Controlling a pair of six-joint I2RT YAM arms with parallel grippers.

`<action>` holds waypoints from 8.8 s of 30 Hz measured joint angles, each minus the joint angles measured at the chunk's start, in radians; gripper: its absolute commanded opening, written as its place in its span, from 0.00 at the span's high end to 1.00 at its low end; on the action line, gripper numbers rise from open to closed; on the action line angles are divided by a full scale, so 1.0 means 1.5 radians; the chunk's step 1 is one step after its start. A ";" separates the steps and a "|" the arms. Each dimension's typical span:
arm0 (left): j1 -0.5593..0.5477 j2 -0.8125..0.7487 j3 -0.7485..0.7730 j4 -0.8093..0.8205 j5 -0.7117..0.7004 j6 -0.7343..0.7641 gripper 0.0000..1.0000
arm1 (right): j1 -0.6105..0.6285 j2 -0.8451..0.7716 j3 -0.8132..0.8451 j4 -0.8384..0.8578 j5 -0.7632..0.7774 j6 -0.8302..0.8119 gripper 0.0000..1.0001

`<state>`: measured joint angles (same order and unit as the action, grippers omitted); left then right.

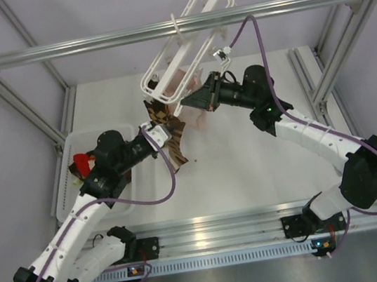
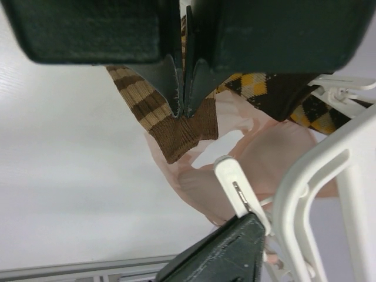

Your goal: Clip the socks to the hanger

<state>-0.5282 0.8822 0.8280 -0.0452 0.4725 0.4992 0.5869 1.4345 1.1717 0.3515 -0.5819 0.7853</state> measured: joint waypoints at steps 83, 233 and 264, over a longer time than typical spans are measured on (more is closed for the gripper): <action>-0.002 0.052 0.027 0.101 -0.071 -0.105 1.00 | -0.001 0.000 0.000 -0.015 -0.018 -0.054 0.44; -0.010 0.135 0.248 -0.149 -0.160 -0.084 0.60 | 0.084 0.078 0.136 -0.122 0.139 -0.067 1.00; -0.019 0.148 0.226 -0.116 -0.219 -0.078 0.97 | 0.087 0.056 0.136 -0.137 0.115 -0.092 1.00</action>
<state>-0.5571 1.1038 1.1671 -0.2188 0.1440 0.3817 0.7177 1.5192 1.3762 0.1463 -0.4088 0.6479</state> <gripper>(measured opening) 0.198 0.157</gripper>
